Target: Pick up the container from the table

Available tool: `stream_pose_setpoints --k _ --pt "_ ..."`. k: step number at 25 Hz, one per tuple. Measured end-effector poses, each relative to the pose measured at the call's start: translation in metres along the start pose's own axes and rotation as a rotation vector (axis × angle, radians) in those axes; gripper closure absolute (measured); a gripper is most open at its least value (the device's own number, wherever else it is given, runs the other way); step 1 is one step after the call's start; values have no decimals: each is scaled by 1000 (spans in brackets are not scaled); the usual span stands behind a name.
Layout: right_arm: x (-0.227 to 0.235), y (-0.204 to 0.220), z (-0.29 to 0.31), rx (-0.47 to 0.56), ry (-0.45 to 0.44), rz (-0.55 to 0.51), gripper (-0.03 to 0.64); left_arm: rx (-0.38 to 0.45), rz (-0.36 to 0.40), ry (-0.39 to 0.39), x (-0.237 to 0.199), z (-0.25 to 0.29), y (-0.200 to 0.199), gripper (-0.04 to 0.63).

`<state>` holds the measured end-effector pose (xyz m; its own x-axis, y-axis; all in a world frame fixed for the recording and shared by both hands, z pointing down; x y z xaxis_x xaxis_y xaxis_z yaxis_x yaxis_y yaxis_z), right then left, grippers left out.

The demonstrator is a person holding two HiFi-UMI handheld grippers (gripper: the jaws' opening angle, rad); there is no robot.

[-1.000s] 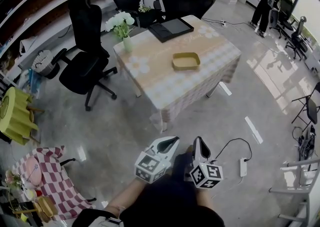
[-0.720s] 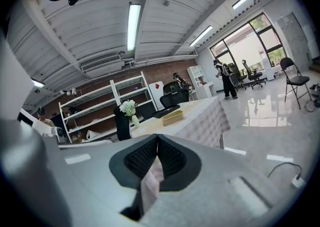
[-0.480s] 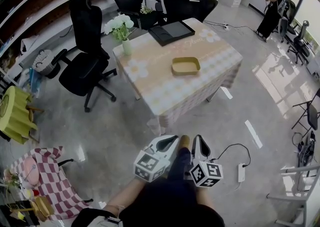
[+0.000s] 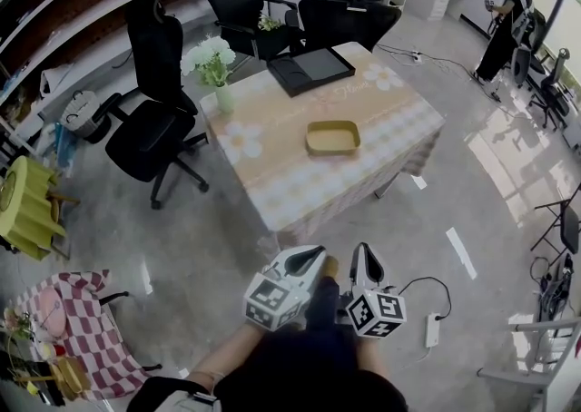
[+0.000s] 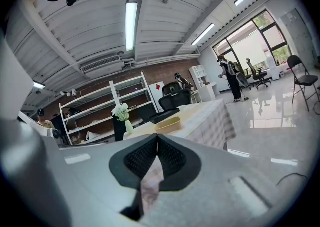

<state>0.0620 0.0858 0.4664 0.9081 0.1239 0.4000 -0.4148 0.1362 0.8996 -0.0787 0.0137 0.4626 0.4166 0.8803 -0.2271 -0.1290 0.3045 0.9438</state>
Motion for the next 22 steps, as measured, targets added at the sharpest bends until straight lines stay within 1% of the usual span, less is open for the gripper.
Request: stream_pose_setpoints --k 13,22 --pt "38 -25 50 -24 -13 18 612 -22 -22 4 -17 63 -20 584" --pt "64 -48 90 -40 -45 14 612 -14 -35 -38 -35 104 -38 584"
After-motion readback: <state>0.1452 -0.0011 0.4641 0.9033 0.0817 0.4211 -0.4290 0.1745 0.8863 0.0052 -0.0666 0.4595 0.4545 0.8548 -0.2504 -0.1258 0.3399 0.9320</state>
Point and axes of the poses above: the fingertips, and each gripper's own axes: z forward along the fingers, x to its right, y out of its underside, the point moved 7 cm from there along -z, backward along the fingers, and after that the axes turned 4 degrees about -y, right-handed, at the moved point
